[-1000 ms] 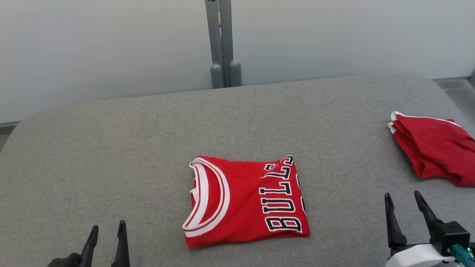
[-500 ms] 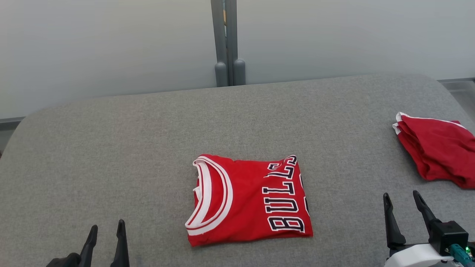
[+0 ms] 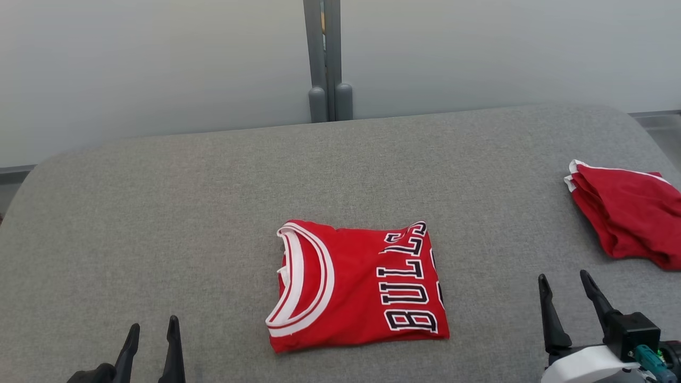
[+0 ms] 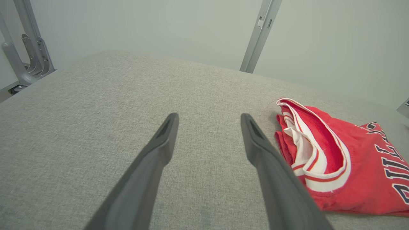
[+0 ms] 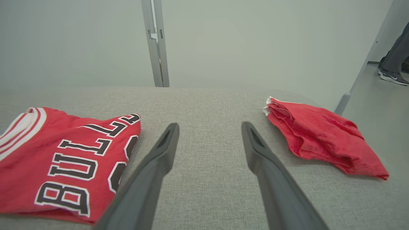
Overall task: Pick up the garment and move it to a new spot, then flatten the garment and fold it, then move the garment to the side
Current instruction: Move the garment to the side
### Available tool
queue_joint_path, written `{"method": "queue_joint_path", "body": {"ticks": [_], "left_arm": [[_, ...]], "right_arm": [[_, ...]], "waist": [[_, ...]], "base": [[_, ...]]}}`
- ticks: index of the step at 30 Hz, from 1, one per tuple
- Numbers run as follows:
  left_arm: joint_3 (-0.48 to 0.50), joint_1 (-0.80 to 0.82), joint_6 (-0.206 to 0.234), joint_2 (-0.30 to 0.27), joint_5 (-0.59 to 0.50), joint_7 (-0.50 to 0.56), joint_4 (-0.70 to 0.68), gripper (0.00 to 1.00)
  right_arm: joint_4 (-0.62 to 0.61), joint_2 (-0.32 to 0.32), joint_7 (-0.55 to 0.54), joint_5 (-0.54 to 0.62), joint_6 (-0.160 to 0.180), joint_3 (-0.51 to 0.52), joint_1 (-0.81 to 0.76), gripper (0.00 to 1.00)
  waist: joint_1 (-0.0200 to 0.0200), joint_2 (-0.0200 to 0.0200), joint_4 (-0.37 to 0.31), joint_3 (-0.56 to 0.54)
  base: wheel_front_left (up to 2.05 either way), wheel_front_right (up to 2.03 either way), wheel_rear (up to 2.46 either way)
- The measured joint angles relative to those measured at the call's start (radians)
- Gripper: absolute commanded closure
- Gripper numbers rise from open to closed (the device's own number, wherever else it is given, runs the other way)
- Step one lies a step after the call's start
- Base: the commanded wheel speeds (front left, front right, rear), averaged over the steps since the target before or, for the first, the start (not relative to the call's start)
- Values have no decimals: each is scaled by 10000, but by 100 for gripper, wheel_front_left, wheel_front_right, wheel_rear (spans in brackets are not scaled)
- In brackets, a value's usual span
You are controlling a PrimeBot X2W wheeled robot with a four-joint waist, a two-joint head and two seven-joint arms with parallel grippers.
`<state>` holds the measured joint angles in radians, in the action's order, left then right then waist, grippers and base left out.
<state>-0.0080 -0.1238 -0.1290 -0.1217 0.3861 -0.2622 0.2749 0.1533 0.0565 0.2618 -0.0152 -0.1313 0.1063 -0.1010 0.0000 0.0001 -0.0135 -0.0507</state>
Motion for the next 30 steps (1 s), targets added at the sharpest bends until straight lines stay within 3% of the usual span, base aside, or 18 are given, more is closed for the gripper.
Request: {"method": "queue_joint_path", "body": {"ticks": [4,6,11,20,30], "left_arm": [[-6,-1,2,4,0,0,-42,0],[-6,0,0,4,0,0,-86,0],[-44,15,0,-8,35,0,-117,0],[-313,597,0,-178,360,0,-217,0],[-566,993,0,-355,500,0,-167,0]], "right_arm": [[391,190,-36,-504,0,-631,225,0],[487,337,-602,-920,0,-1143,508,0],[142,784,-3198,-2435,0,-2545,1605,0],[96,635,-7597,-3133,2,-2746,3319,0],[1266,123,-8032,-3256,6,-2410,3860,0]], "waist": [[0,0,19,88],[0,0,27,156],[0,0,25,427],[0,0,128,1323],[0,-1,567,1888]], "base": [[0,0,0],[0,0,0],[0,0,0],[0,0,0],[0,0,0]]}}
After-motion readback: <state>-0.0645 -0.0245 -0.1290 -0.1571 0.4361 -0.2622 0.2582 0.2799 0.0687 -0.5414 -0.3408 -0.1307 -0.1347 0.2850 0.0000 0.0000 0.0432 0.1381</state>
